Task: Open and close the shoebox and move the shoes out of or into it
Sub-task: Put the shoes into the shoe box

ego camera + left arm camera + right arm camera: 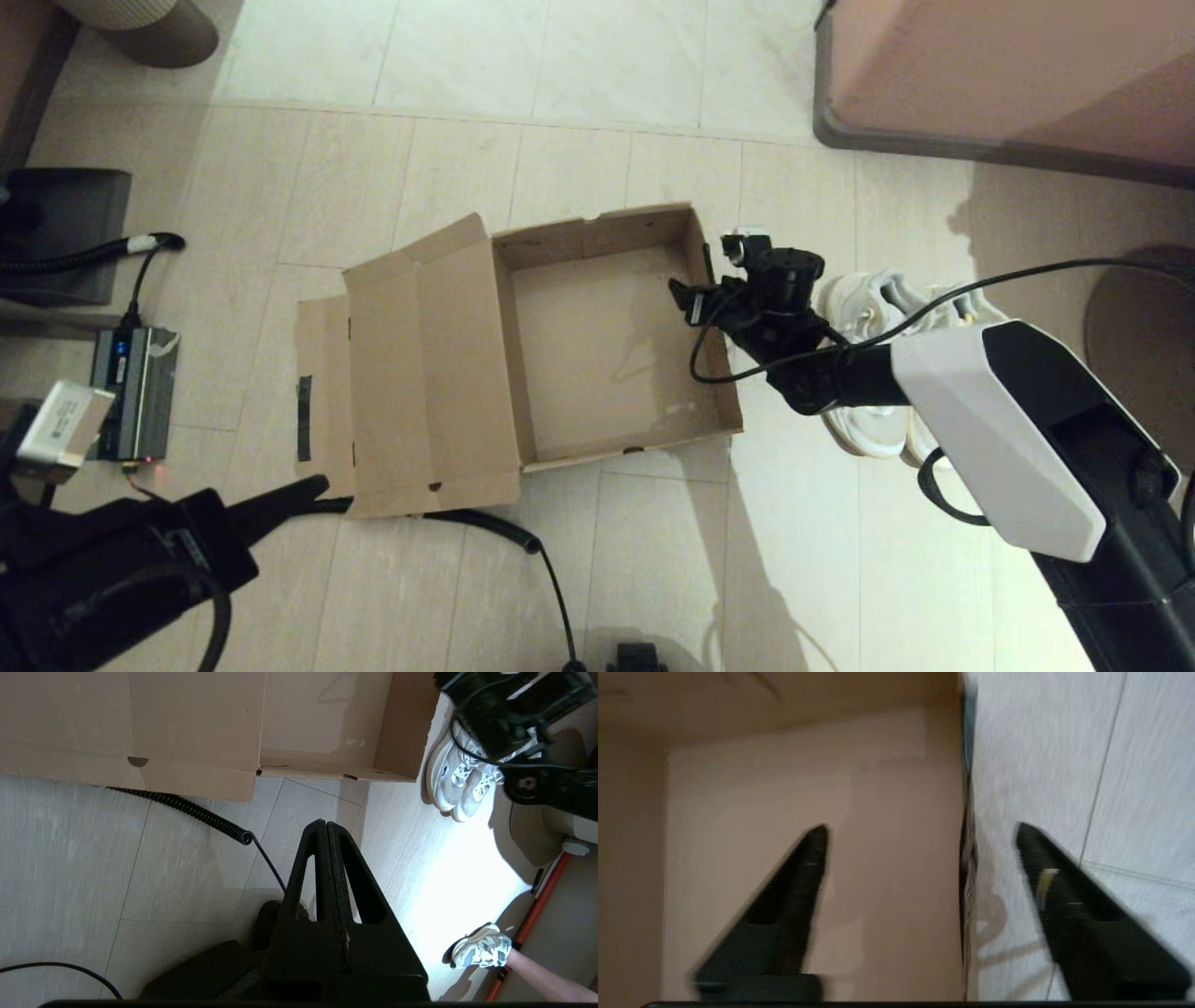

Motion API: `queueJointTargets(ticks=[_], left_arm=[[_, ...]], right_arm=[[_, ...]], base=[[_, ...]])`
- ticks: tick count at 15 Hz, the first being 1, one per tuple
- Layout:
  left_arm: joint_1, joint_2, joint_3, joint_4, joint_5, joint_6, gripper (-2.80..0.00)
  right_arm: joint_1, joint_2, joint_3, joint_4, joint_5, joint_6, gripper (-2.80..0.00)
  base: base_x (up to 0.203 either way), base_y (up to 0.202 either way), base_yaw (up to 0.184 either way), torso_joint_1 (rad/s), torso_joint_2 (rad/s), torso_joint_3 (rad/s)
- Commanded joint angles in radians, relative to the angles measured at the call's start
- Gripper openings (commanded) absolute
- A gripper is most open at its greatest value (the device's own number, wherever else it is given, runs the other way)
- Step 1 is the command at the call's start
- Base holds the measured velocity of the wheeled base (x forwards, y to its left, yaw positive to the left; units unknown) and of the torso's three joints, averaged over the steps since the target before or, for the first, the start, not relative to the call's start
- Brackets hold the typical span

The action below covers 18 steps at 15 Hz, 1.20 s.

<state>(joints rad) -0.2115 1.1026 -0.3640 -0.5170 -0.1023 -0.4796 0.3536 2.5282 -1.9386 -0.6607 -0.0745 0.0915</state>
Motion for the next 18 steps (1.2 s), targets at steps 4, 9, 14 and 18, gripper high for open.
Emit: queueJointTargets(ticks=[4,9,14,18], left_arm=[[0.000,-0.011,0.014,-0.003,0.000,-0.005,-2.80],[0.000,-0.025,0.013,-0.003,0.000,-0.002,-2.80],[0.000,-0.062,0.010,0.001,0.000,-0.001,-2.80],[0.000,-0.102,0.019,0.008,0.000,-0.001,-2.80]], right_arm=[[-0.006,0.058,-0.019,-0.011,-0.011,0.001,-2.80],[-0.014,0.045,-0.016,-0.033,-0.041,-0.021,-2.80],[-0.043,-0.032,0.026,-0.025,-0.081,-0.034,-2.80],[-0.079,-0.122,0.180,-0.025,-0.083,-0.046,-2.80]], base=[[0.000,0.000,0.000,0.000,0.00,0.000],[0.000,0.000,0.000,0.000,0.00,0.000],[0.000,0.000,0.000,0.000,0.00,0.000],[0.000,0.000,0.000,0.000,0.00,0.000]])
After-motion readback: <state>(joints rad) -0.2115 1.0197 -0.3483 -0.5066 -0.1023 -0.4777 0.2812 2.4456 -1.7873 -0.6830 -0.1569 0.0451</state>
